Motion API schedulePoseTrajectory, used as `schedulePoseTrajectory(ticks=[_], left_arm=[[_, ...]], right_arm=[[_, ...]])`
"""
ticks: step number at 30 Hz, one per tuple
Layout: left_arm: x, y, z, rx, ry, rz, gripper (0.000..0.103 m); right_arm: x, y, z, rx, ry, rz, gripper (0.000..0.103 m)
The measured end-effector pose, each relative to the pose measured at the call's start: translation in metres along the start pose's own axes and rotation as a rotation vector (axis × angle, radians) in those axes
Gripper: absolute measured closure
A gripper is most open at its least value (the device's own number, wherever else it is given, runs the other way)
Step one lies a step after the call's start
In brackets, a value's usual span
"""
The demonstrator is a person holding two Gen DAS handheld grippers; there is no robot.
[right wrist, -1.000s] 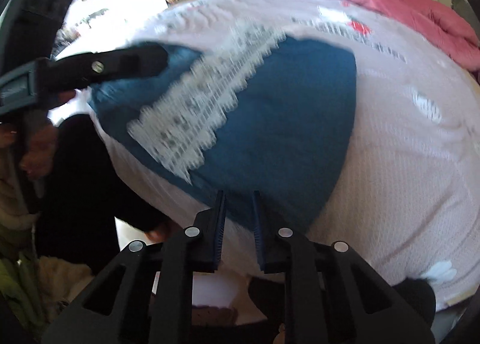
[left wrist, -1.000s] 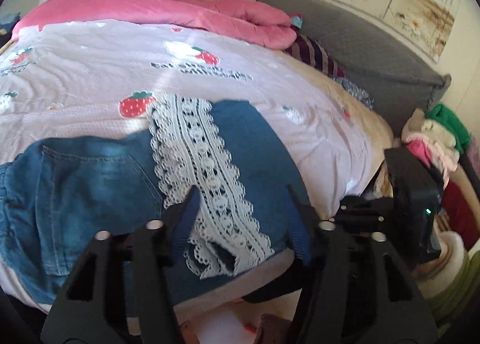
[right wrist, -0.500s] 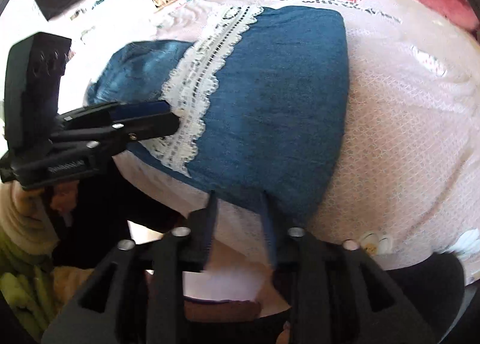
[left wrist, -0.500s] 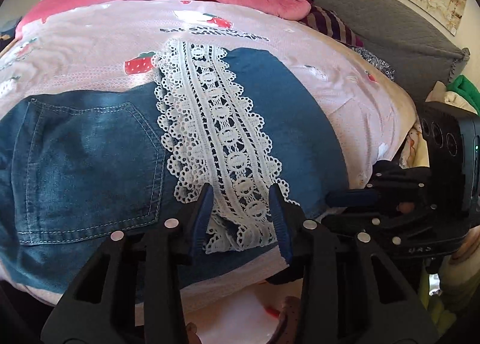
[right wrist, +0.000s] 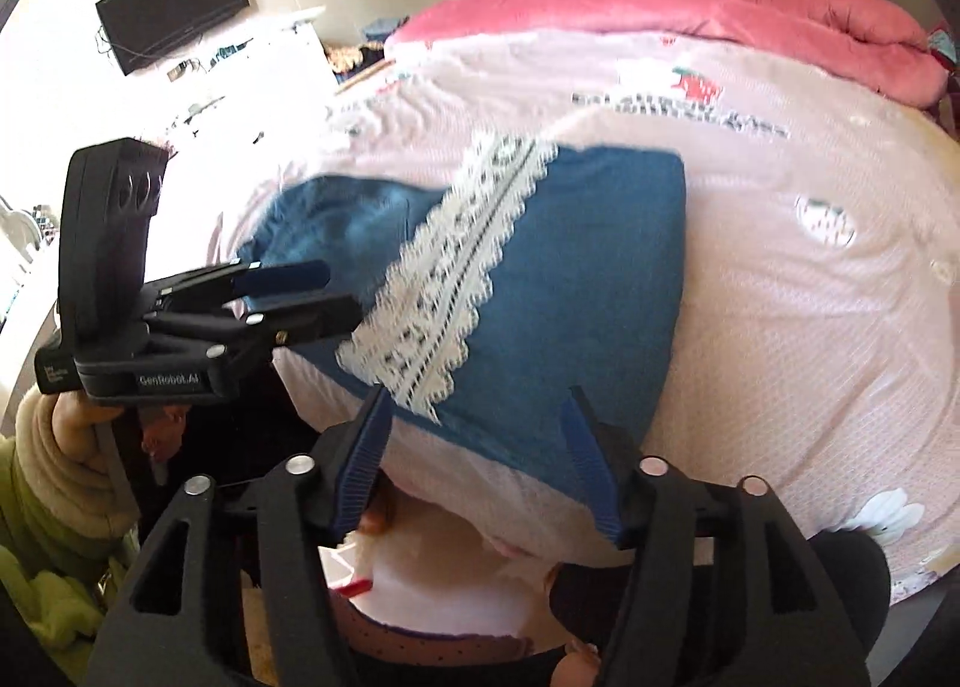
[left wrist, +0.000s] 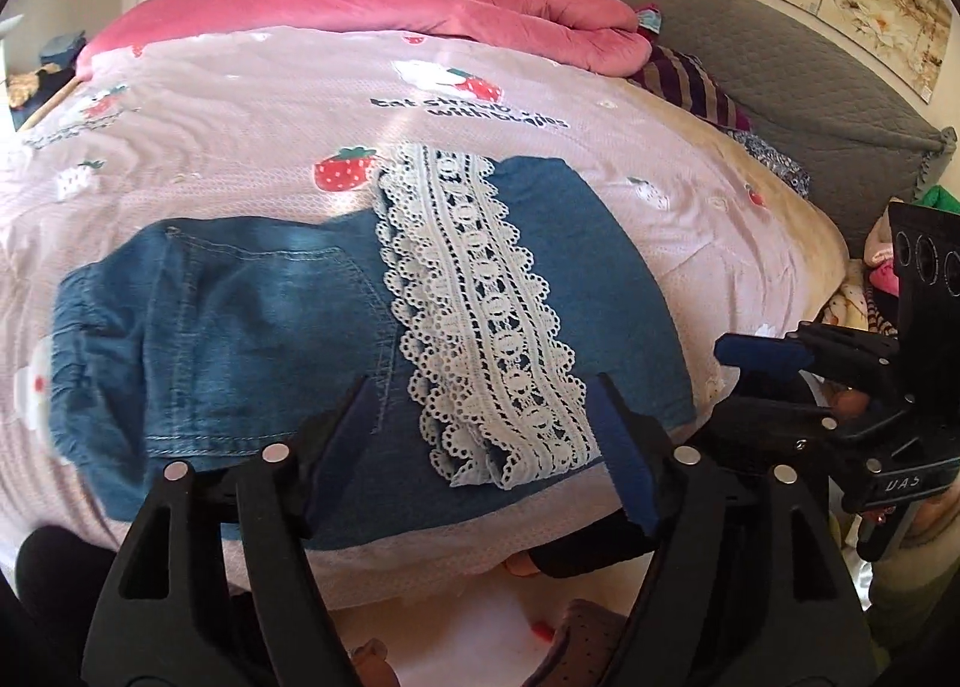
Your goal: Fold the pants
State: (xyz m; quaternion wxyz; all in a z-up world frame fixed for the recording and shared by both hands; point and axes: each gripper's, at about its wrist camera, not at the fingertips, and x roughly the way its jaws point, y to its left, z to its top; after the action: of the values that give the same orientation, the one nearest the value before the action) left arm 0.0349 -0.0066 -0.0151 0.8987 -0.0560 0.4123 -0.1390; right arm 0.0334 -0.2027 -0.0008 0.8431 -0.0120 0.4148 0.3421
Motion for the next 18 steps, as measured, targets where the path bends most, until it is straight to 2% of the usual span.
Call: schedulePoseTrajectory(ticks=[1,3,13,18], left_arm=[[-0.003,0.002,0.000,-0.007,-0.007,0.007,0.033],[-0.010,0.006,0.000,-0.018,-0.021,0.019,0.028],[-0.036,0.036,-0.007,-0.078,-0.063,0.108,0.010],[-0.043,0.052,-0.010,-0.112,-0.079,0.125,0.010]], right_arm=[[-0.002,0.002,0.002,-0.006,-0.009,-0.006,0.038],[-0.004,0.006,0.006,-0.010,-0.025,-0.021,0.026],[0.007,0.032,0.037,-0.058,-0.046,-0.038,0.015],[0.018,0.049,0.059,-0.101,-0.051,-0.041,0.014]])
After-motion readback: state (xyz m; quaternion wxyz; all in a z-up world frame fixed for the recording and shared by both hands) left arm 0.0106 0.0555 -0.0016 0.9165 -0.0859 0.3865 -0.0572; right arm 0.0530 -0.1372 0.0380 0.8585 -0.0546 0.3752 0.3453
